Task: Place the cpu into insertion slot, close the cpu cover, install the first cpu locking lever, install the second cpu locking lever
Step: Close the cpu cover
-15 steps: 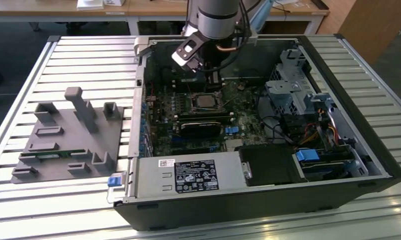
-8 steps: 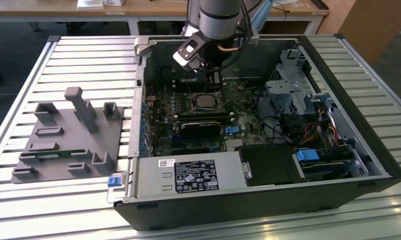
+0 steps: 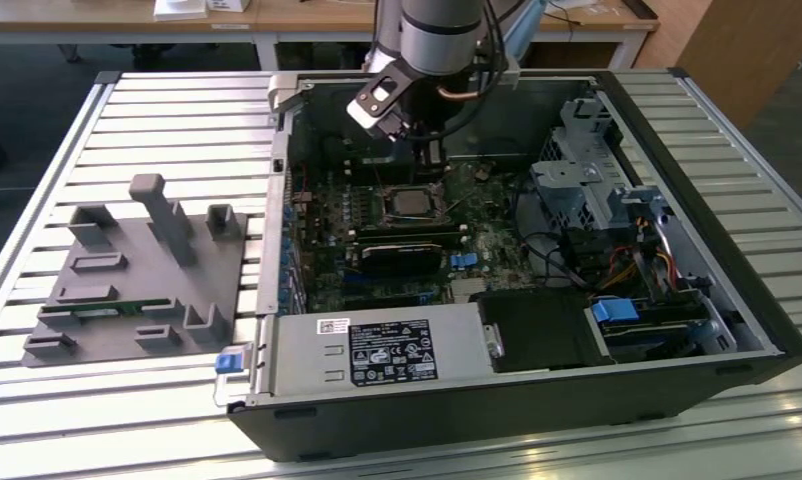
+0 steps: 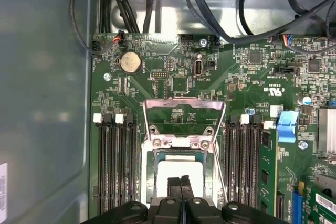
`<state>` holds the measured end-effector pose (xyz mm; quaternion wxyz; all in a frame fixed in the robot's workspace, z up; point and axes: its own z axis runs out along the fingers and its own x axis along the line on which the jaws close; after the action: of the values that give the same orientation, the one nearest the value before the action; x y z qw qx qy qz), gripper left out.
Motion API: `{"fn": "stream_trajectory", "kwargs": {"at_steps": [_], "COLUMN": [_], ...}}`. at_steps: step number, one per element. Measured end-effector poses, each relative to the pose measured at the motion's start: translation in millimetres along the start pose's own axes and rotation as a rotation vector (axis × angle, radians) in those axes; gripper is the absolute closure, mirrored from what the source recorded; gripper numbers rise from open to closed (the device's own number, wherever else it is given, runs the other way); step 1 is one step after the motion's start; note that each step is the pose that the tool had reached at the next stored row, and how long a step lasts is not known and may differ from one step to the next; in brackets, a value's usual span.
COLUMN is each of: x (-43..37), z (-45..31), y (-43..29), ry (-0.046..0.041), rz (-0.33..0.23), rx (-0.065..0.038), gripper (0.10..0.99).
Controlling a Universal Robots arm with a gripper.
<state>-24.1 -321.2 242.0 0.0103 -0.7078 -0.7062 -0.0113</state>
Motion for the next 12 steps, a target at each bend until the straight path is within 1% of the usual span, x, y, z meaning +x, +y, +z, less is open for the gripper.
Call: {"fn": "stream_trajectory", "kwargs": {"at_steps": [12], "x": [0.6], "z": [-21.4], "y": [0.0], "ry": [0.0001], "rz": [0.0], "rx": [0.001], "gripper": [0.973]}}
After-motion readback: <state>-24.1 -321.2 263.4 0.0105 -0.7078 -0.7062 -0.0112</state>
